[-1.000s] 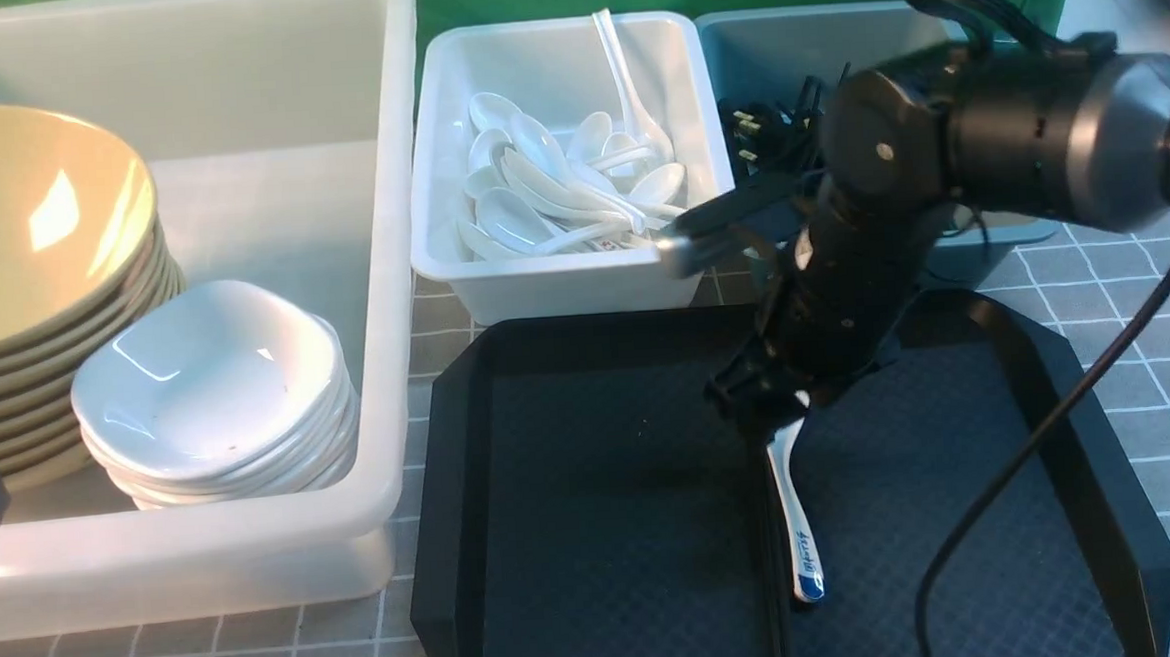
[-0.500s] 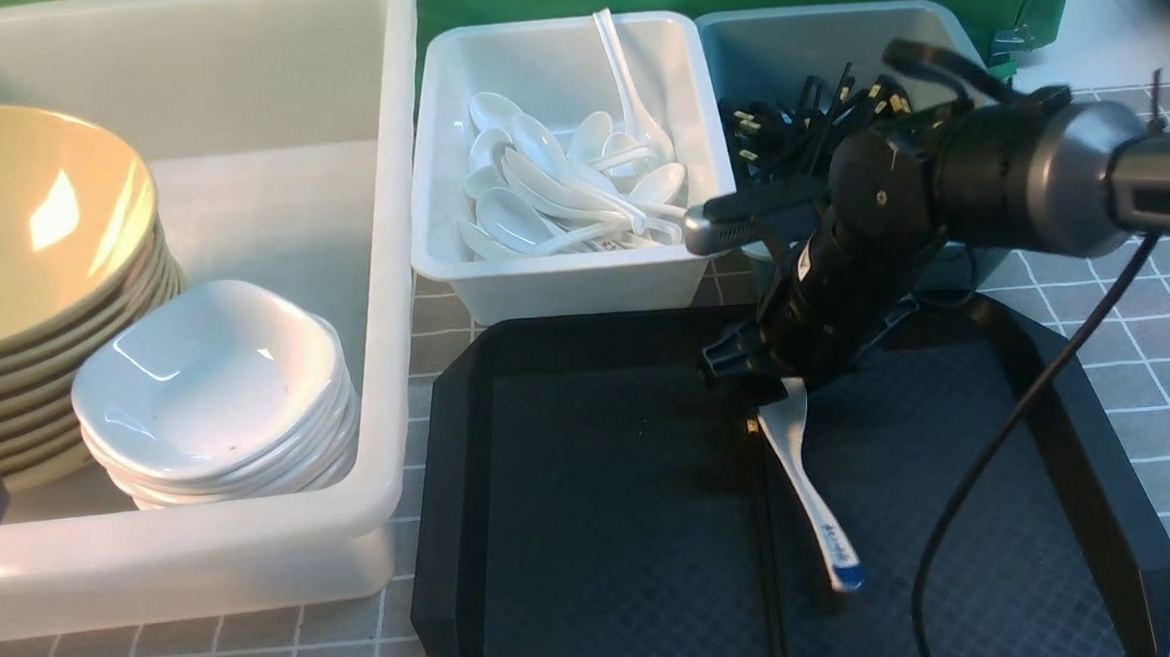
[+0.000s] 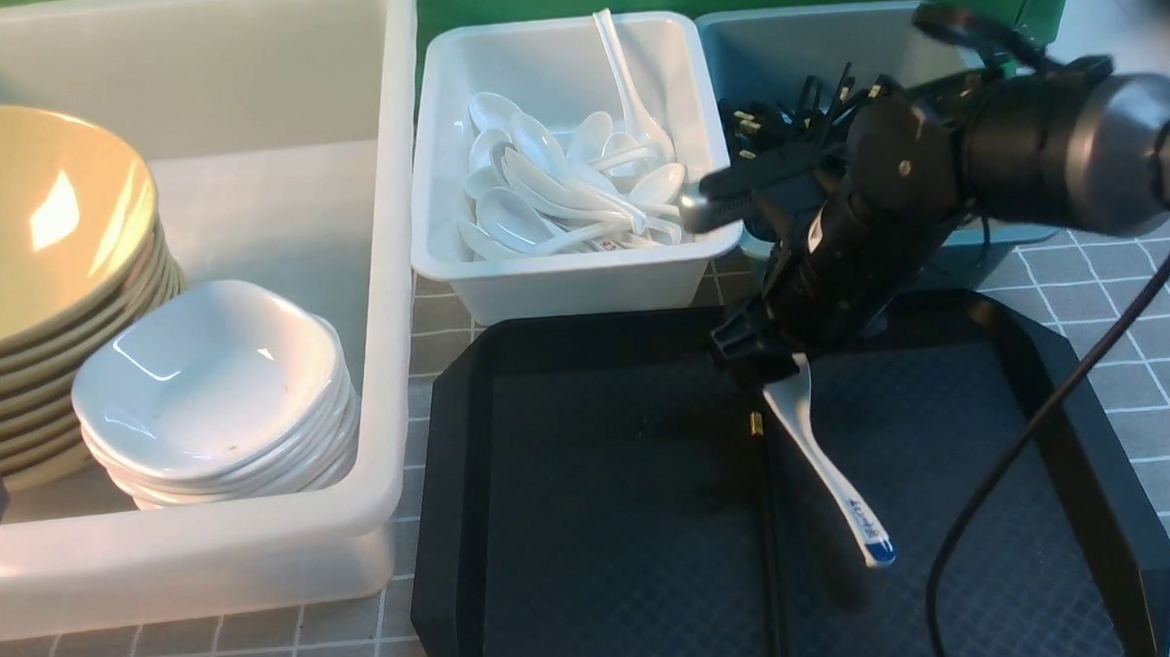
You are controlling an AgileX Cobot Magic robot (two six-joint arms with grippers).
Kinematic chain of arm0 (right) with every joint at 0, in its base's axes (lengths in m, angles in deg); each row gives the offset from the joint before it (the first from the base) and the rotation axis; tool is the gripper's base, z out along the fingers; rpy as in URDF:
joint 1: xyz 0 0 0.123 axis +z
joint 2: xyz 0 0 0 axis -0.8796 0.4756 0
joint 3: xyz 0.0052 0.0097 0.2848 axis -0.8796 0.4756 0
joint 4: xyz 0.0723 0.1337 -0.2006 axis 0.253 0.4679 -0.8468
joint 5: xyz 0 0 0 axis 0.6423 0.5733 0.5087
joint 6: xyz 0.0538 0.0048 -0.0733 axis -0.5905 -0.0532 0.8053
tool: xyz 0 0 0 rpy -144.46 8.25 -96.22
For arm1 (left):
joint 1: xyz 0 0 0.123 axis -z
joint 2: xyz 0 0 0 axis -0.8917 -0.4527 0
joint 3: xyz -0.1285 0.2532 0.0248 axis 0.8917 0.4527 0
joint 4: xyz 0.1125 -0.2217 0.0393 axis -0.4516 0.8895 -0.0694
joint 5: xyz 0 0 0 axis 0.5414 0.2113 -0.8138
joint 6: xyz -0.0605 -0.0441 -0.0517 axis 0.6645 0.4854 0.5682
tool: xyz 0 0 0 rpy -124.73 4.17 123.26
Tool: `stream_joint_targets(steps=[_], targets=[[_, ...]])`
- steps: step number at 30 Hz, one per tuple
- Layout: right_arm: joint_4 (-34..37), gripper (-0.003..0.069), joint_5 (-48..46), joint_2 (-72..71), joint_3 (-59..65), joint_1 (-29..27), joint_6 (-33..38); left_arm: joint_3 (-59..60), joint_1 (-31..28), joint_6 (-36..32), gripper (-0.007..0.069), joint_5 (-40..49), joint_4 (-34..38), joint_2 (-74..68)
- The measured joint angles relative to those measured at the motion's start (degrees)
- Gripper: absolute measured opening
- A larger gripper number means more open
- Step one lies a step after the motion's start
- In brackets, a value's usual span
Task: On grey table put chopsticks spoon bowls plates into blue grey white boxes.
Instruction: 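Reach down and grasp the white spoon resting in the bowl with the right gripper, then place the white spoon into the bin of spoons with the right gripper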
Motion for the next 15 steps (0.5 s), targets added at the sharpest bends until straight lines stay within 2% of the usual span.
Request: stream_joint_targets(steps=[5, 9, 12, 14, 15], targets=[[2.7, 0.0433, -1.4, -3.7, 0.0, 0.0, 1.6, 0.0, 0.0, 0.0, -0.0011, 0.0, 0.0, 0.0], [18.4, 0.0433, -0.1, -6.8, -0.9, -0.1, 13.5, 0.0, 0.0, 0.0, -0.0011, 0.0, 0.0, 0.0], [27.0, 0.0432, 8.2, -7.2, -4.7, -0.1, 22.1, 0.0, 0.0, 0.0, -0.0011, 0.0, 0.0, 0.0], [29.0, 0.0430, 13.8, -6.8, -6.4, 0.0, 24.5, 0.0, 0.0, 0.0, -0.0011, -0.1, 0.0, 0.0], [30.7, 0.0430, 24.0, -5.4, -9.4, 0.0, 27.0, 0.0, 0.0, 0.0, -0.0011, -0.1, 0.0, 0.0]])
